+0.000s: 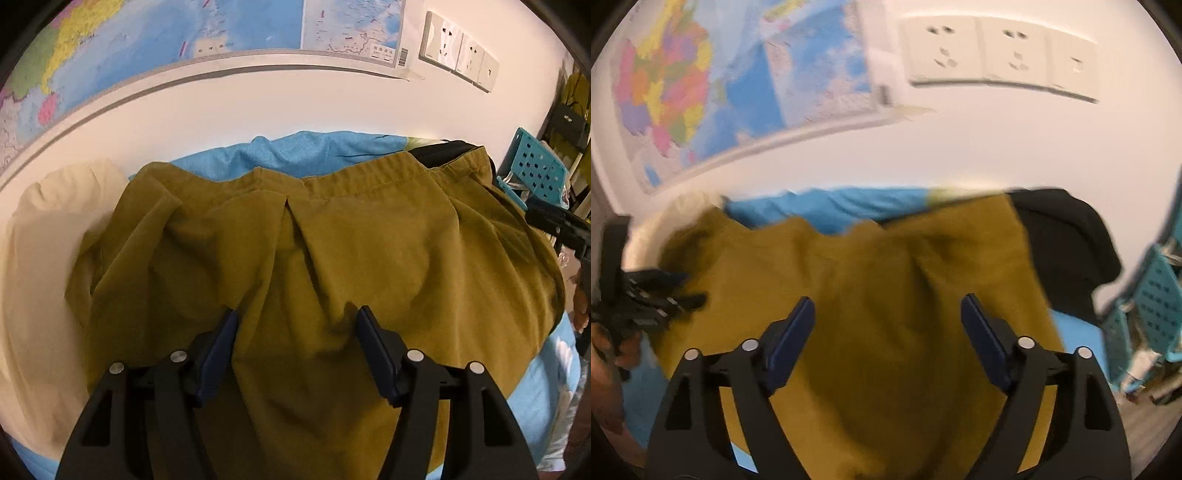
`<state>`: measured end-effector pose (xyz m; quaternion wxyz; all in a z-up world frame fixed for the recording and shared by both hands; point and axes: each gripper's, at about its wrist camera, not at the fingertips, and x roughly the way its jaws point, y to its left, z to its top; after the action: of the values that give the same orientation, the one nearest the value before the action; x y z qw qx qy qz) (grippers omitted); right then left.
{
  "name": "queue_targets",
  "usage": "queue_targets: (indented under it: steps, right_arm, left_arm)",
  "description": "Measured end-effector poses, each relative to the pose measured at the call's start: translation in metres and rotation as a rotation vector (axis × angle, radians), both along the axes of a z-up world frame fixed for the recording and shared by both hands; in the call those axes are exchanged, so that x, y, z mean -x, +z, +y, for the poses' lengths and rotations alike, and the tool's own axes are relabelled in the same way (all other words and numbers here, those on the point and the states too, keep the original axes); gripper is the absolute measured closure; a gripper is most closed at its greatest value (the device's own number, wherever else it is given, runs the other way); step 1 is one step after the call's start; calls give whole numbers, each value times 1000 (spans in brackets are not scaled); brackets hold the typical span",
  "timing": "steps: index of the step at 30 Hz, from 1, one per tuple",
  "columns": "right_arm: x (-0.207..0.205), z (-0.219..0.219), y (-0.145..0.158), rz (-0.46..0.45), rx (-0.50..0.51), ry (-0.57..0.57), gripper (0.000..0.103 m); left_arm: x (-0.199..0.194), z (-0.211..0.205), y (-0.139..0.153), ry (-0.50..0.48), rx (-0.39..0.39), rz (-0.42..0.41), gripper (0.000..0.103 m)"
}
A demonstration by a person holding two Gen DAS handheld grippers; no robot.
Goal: Fold large clothes
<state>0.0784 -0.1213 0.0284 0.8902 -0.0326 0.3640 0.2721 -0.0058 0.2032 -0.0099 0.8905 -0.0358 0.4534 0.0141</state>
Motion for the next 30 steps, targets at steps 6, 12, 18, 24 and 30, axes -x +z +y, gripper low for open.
queue_targets:
  steps: [6,12,18,24,30]
  right_arm:
    - [-15,5,-37,80,50,14,60]
    - [-16,11,-13,17,12,30,100]
    - [-39,28,-17,18,31,1,101]
    - [-51,28,-33,110,9,-10,76]
    - [-4,-40,2,37,-173,-75,20]
  left_arm:
    - [-1,2,-2,6,7,-8,38]
    - [-3,1,-2,6,1,-2,38]
    - [-15,17,-6,37,64,0,39]
    - [-7,19,-5,51,60,-5,40]
    - [66,39,20,35,121,-112,33]
